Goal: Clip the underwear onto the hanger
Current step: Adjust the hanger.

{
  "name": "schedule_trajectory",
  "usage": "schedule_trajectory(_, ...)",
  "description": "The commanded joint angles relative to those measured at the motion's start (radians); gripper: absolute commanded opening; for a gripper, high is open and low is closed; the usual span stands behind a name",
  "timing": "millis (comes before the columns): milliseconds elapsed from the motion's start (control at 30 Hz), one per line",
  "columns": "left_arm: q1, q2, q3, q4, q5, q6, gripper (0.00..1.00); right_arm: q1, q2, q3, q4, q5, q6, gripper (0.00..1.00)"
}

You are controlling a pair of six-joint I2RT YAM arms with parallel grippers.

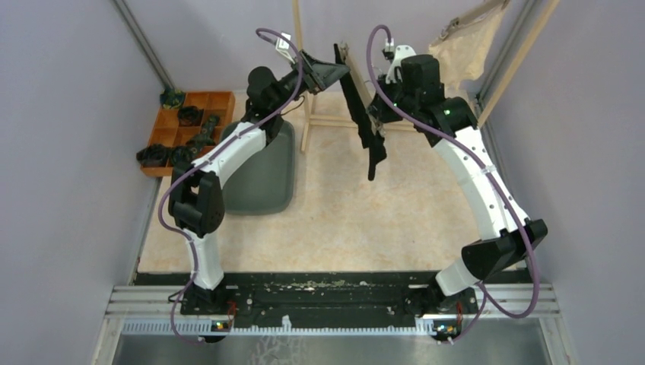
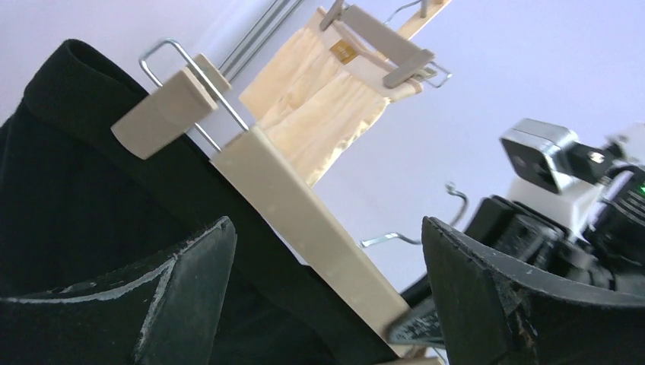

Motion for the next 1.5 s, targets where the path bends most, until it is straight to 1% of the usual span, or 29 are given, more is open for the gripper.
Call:
schedule_trajectory(0,-0.001,0.021,0.033,-0.056,-0.007,0.009,0.96,0.046,-0.089,-0.023,0.063,0.032,-0.02,0.0)
schedule_trajectory(100,-0.002,0.029,0.031,-0.089,0.004,0.013,0.96,0.068,-0.095,-0.042,0.065,0.04,-0.022,0.0)
schedule_trajectory(467,-0.007,0.04,0.042,-0.109,0.016,0.016,0.94,0.138,-0.076,-0.04,0.046,0.09,-0.035,0.0)
schedule_trajectory(767,-0.009,0.042,0.048,-0.101,0.023,-0.001,0.82,0.186,-0.041,-0.01,0.016,0.167,-0.052,0.0)
schedule_trajectory(900,-0.009,0.049,0.051,-0.085,0.036,-0.026,0.72,0.205,-0.027,0.002,0.004,0.207,-0.058,0.0)
schedule_trajectory(1033,-0.01,0.055,0.047,-0.061,0.056,-0.052,0.53,0.212,-0.014,0.018,-0.007,0.223,-0.061,0.0)
schedule_trajectory(1133,-0.011,0.057,0.04,-0.043,0.067,-0.074,0.37,0.213,-0.015,0.022,-0.004,0.226,-0.065,0.0)
schedule_trajectory(1300,-0.01,0.056,0.021,-0.005,0.084,-0.121,0.18,0.213,-0.019,0.034,0.006,0.239,-0.072,0.01)
schedule_trajectory(1367,-0.01,0.057,0.016,-0.004,0.089,-0.129,0.14,0.213,-0.019,0.044,0.007,0.244,-0.072,0.02)
schedule_trajectory(1467,-0.011,0.055,0.003,0.003,0.094,-0.141,0.11,0.214,-0.021,0.051,0.013,0.243,-0.073,0.04)
